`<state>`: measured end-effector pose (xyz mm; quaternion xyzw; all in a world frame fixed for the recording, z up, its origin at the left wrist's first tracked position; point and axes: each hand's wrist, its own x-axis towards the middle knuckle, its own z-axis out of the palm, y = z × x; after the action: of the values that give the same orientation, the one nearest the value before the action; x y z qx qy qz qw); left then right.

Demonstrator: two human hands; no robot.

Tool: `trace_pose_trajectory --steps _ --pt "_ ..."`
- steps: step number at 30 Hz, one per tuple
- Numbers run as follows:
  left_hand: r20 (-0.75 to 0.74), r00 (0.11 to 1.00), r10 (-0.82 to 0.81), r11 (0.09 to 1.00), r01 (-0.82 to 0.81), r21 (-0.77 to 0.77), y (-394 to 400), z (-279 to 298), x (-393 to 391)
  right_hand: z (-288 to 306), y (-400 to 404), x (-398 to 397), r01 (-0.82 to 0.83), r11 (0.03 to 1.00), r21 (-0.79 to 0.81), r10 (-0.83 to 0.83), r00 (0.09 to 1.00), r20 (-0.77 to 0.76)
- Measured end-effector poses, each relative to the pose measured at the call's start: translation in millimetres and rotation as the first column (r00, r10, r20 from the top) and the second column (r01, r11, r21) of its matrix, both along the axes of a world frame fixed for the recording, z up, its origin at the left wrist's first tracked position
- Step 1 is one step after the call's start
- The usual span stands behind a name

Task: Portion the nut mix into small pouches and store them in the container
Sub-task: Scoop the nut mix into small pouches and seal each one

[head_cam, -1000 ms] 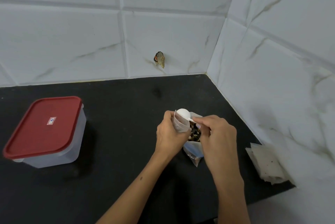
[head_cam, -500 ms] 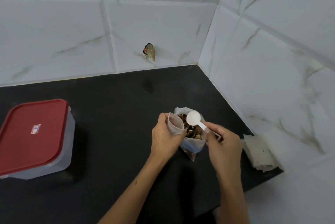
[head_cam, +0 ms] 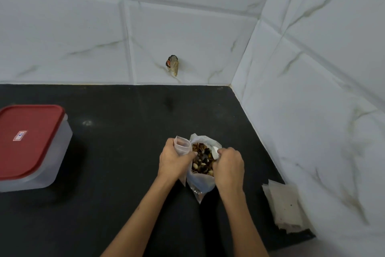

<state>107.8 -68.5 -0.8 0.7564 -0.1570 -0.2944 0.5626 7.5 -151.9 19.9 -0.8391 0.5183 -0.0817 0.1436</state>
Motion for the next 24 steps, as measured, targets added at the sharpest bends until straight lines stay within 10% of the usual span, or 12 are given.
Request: trace_pose_trajectory --steps 6,24 --pt "-0.254 0.966 0.045 0.997 -0.059 -0.045 -8 0 4 -5 -5 11 -0.146 0.989 0.034 0.143 0.987 0.074" --pt "-0.306 0.949 0.071 0.995 -0.087 -0.039 -11 -20 12 -6 -34 13 -0.226 0.94 0.258 0.194 0.97 0.144"
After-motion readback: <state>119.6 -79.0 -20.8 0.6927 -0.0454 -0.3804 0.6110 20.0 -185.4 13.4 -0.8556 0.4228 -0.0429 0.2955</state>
